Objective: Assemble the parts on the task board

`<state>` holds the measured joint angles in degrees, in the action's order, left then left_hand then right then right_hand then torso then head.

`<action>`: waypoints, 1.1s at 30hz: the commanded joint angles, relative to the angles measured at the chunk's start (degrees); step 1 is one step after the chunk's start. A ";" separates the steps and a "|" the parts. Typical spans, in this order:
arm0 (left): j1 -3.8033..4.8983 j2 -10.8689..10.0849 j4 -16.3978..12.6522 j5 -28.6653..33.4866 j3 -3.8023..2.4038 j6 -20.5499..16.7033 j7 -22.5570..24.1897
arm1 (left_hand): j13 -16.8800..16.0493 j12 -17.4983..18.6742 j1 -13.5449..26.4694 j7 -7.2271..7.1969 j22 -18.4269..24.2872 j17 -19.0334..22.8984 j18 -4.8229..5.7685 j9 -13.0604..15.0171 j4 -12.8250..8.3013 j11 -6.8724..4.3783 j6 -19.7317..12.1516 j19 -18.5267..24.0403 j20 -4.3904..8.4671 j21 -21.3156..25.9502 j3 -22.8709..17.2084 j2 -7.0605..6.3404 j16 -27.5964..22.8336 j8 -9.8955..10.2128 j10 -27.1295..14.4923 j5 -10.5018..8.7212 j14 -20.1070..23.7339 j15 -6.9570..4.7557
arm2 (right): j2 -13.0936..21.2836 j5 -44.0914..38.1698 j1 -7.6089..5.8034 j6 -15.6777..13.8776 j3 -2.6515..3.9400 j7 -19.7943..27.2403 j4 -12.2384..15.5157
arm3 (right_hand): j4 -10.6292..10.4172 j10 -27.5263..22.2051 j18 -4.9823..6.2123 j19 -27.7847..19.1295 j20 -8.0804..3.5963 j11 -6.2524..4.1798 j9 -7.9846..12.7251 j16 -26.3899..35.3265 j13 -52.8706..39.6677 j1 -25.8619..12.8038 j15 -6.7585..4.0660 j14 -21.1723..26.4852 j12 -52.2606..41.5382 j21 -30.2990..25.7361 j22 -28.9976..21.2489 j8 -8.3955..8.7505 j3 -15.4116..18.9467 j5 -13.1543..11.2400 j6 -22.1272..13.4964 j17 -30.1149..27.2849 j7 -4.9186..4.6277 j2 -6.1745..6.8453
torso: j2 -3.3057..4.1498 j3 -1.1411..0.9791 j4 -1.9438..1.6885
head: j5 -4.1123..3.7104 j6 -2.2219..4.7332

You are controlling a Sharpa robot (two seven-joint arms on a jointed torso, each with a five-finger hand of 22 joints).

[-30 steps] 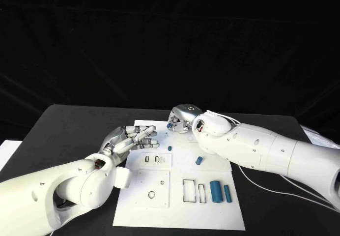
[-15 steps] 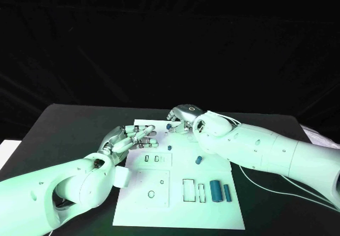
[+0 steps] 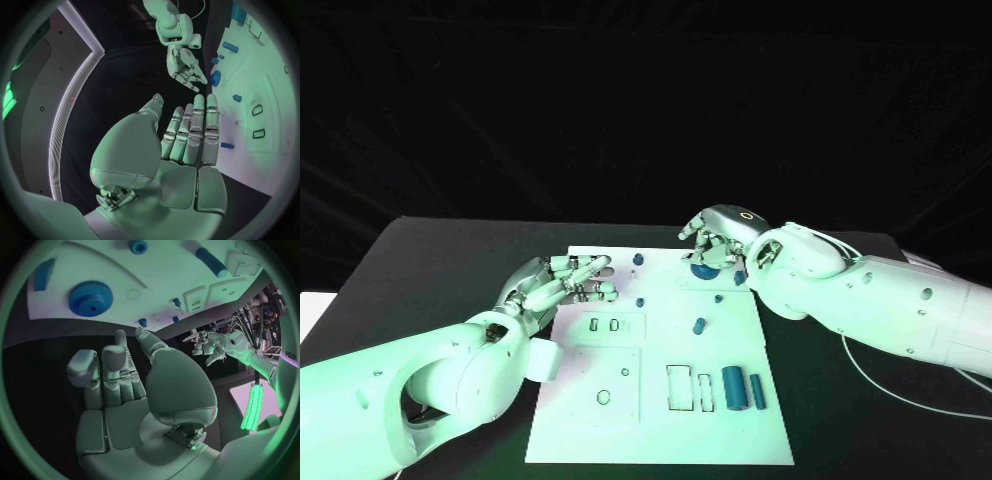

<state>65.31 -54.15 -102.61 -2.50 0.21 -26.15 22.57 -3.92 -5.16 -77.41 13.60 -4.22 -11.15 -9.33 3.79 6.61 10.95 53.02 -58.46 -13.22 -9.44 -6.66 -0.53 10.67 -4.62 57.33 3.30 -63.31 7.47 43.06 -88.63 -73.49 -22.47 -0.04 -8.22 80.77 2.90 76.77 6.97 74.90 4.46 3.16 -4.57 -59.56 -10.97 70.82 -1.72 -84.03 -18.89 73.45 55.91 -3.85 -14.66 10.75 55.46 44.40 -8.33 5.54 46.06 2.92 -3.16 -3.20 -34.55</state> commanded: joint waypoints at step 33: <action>0.05 0.29 0.42 0.16 -0.03 1.63 0.44 | 0.05 0.14 -0.17 0.79 0.10 -0.09 -1.01 -0.08 -0.41 -0.05 -0.48 -0.28 -0.32 0.36 -0.11 0.47 -0.33 0.24 -0.35 -0.03 0.35 0.08 | -0.27 6.29 0.05 11.89 0.00 -4.97 -4.64 | -4.26 -0.58 -2.56 4.07 0.43 0.00 -0.50 -20.52 -50.95 1.77 0.48 -2.94 -44.57 7.93 12.77 -0.60 7.13 3.89 -1.22 27.66 -0.06 -1.31 | -0.21 -0.43 0.49 | -0.45 -0.84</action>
<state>65.30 -53.99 -102.16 -2.39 0.22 -25.80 22.60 -3.93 -5.11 -77.41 13.60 -4.17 -11.18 -9.32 3.79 6.46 10.94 53.02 -58.66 -13.42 -9.46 -6.82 -0.53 10.67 -4.62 57.33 3.30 -63.31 7.47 42.97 -81.24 -73.48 -12.21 -0.03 -11.97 76.28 -1.35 75.82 4.83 78.80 4.62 3.03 -5.01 -79.83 -61.79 71.98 -1.52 -83.93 -63.24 81.03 68.61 -4.19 -7.75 14.86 53.82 71.98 -8.44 4.38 45.86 2.51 -2.68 -3.70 -35.26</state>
